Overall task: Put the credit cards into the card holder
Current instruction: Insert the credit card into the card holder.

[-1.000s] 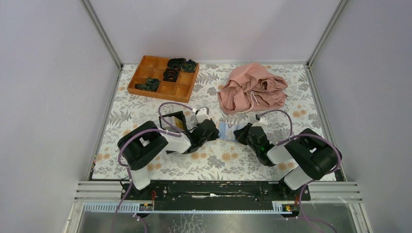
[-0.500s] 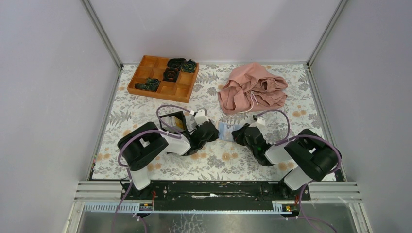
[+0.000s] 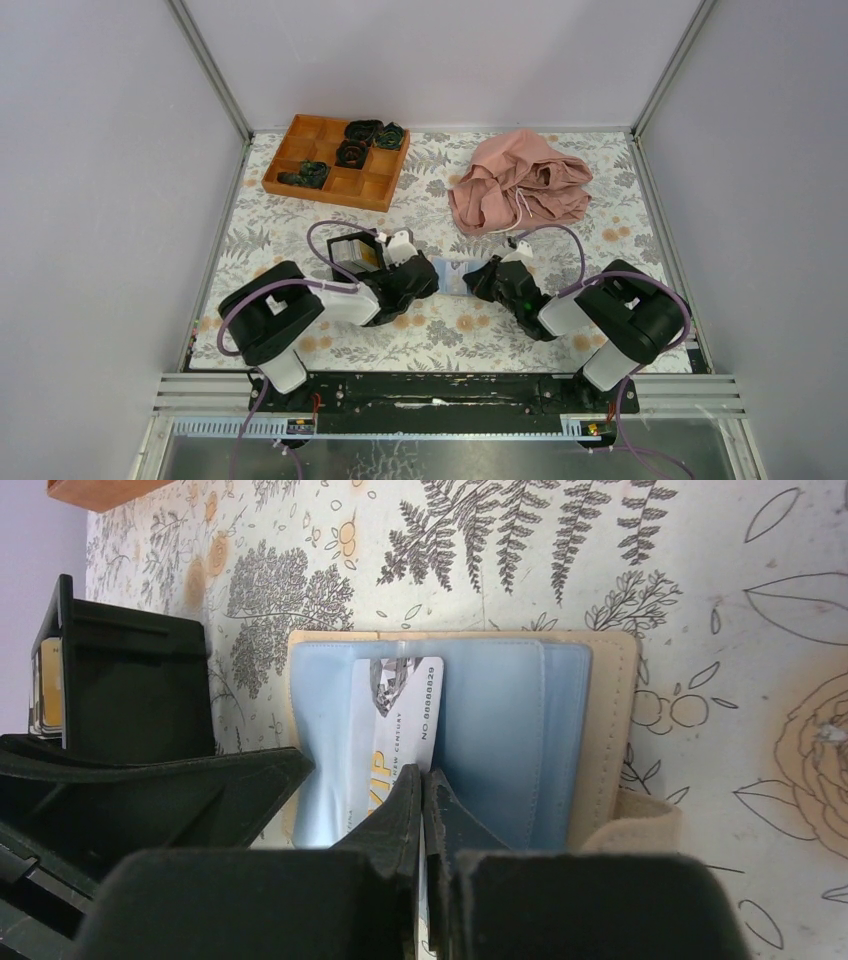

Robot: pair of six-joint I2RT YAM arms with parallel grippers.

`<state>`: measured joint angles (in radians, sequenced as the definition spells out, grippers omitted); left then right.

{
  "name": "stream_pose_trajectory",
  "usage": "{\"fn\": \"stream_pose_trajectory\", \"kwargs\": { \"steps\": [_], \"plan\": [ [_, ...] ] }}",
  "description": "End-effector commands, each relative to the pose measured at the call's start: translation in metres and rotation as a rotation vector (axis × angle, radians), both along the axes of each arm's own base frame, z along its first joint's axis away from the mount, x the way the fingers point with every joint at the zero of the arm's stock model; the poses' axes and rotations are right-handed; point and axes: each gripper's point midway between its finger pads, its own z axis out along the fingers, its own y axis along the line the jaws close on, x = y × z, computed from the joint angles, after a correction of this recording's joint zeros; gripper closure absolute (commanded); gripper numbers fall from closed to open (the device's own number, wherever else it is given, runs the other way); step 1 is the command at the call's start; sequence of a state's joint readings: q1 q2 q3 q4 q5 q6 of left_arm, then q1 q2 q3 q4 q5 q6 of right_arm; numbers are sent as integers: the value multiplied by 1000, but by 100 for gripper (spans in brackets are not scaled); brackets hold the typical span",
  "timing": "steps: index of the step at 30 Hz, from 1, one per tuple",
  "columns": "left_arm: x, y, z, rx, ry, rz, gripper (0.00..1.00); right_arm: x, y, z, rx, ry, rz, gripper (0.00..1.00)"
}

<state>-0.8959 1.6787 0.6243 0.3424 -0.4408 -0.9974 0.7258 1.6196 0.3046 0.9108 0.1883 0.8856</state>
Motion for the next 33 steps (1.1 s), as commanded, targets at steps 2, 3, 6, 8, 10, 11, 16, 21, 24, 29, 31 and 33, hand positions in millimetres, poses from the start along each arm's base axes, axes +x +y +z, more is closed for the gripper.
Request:
{"fn": "stream_pose_trajectory", "kwargs": {
  "steps": [2, 3, 6, 8, 10, 11, 16, 21, 24, 29, 31, 33],
  "plan": [
    [-43, 82, -55, 328, 159, 49, 66, -35, -33, -57, -213, 169, 23, 100],
    [-42, 82, -53, 322, 153, 52, 65, -36, -34, -60, -221, 177, 25, 100],
    [-39, 80, -44, 307, 131, 54, 63, -38, -35, -67, -233, 195, 26, 100],
    [-36, 78, -38, 297, 114, 56, 62, -38, -35, -68, -235, 197, 29, 100],
    [-34, 75, -31, 277, 92, 53, 60, -37, -33, -69, -235, 200, 37, 100],
    [-33, 73, -28, 267, 84, 50, 59, -37, -31, -69, -233, 201, 42, 100],
    [-28, 72, -21, 278, 67, 48, 57, -36, -27, -68, -231, 200, 61, 100],
    [-29, 77, -25, 295, 64, 65, 59, -37, -25, -67, -232, 201, 74, 100],
    [-29, 79, -29, 309, 70, 67, 66, -39, -25, -67, -232, 200, 84, 100],
    [-29, 81, -35, 338, 84, 62, 83, -39, -26, -64, -238, 191, 89, 100],
    [-30, 79, -38, 344, 92, 49, 86, -39, -26, -63, -241, 187, 92, 100],
    [-30, 76, -41, 349, 101, 31, 87, -39, -25, -61, -248, 183, 99, 100]
  ]
}}
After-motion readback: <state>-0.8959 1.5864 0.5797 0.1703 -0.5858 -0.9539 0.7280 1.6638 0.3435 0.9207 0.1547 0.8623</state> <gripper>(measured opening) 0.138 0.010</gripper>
